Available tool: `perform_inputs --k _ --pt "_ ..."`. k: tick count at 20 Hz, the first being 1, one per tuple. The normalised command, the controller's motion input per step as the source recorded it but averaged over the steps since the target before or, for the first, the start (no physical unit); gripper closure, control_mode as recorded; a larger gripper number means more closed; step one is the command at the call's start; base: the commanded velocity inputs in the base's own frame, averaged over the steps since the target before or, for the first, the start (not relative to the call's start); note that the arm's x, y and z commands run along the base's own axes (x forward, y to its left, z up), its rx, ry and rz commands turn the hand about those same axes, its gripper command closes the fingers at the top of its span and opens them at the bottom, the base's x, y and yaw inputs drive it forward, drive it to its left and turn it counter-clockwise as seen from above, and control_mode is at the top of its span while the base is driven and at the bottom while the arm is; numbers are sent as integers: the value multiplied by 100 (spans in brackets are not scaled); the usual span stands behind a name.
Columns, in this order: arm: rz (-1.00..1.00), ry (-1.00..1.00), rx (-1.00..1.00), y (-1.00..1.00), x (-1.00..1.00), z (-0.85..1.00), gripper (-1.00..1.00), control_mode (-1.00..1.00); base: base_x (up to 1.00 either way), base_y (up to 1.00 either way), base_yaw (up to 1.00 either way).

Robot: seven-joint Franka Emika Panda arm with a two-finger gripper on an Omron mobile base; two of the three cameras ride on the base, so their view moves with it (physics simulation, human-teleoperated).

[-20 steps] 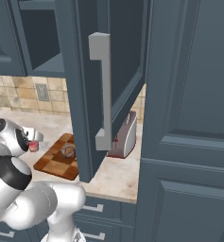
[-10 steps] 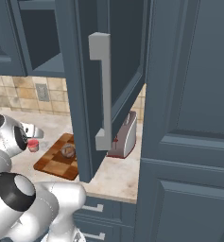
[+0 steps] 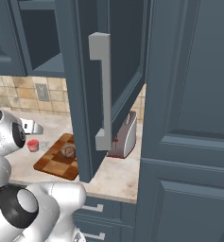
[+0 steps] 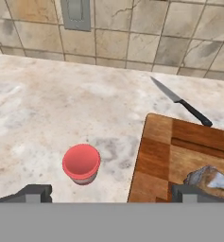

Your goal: Pick the bread, place it on the cutting board, pick the jam, place it on the counter, and close the cabinet.

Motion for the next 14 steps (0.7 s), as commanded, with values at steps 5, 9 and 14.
perform_inputs --k 5,9,14 --pt "0 0 0 -11 -12 30 -100 -100 0 0 0" --pt "0 0 0 -18 -19 28 -100 -100 0 0 0" --pt "0 -1 0 -22 -22 27 -100 -100 0 0 0"
